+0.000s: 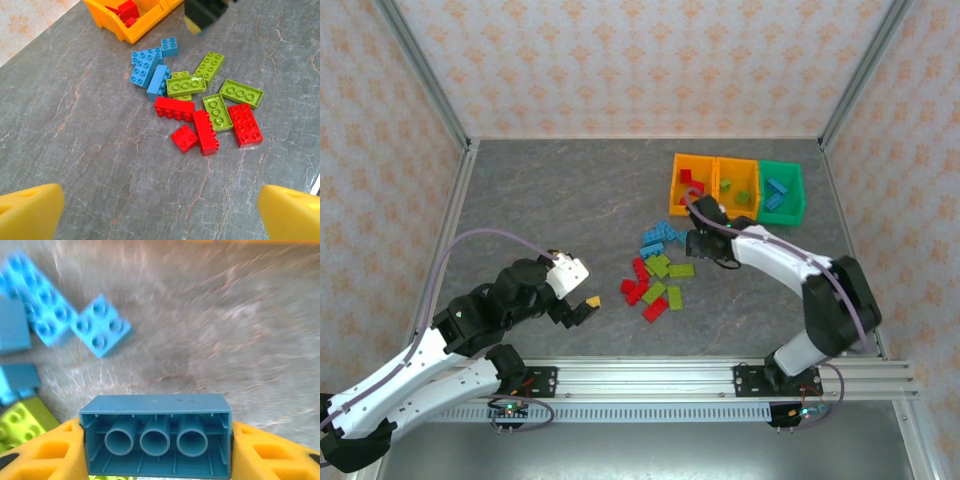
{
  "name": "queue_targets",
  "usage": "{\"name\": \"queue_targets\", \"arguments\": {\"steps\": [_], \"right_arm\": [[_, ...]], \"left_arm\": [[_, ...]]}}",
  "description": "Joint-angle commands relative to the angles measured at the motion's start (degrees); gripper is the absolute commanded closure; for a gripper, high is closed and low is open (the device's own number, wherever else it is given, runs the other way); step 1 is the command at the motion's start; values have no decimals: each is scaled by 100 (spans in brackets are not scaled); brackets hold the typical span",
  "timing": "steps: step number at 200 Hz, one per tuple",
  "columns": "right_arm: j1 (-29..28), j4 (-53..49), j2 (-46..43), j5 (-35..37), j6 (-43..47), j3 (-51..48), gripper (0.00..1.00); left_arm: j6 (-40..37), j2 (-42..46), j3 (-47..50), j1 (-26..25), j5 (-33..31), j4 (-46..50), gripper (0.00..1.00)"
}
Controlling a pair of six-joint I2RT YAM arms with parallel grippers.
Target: Sort the legos into containers by color
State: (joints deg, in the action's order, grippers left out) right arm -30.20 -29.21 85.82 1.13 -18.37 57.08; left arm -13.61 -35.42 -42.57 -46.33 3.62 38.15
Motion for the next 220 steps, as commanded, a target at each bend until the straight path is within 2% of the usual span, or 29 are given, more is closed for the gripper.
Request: {"name": "queue_targets", "arguments": {"steps": [1, 25, 46, 72, 95, 105, 120, 145, 170, 188, 208, 220], "right_arm": [[273, 56, -655, 573, -409, -43, 51], [847, 22, -1039, 911, -517, 157, 50], [1689, -11, -927, 1069, -524, 541, 50], [2867, 154, -79, 688, -720, 1098, 50], [3353, 98, 956, 190, -815, 1949, 48], [3395, -96, 1382, 64, -797, 2420, 42], [3391, -497, 1878, 7, -787, 3154, 27], [3395, -700, 1889, 28, -871, 3440, 15], [3389, -484, 1256, -275, -892, 2837, 9], [3272, -388, 531, -957, -877, 2091, 9], [2673, -114, -492, -1865, -578, 1150, 10], [2053, -183, -990, -2092, -416, 709, 10]], "left_arm": [[-99, -18, 51, 68, -37, -55, 0], [-107, -9, 46, 63, -37, -48, 0], [-101, -1, 38, 64, -32, -53, 0], [-98, 6, 25, 70, -6, -48, 0], [-104, 18, 27, 63, -23, -49, 0], [-98, 26, 28, 64, -41, -39, 0], [-87, 44, 25, 67, -61, -36, 0], [-98, 57, 28, 67, -91, -32, 0], [-105, 61, 36, 64, -107, -44, 0], [-76, 19, 37, 63, -126, -55, 0], [248, -105, 8, 72, -395, -120, 0], [687, -306, -154, 80, -789, -138, 0]]}}
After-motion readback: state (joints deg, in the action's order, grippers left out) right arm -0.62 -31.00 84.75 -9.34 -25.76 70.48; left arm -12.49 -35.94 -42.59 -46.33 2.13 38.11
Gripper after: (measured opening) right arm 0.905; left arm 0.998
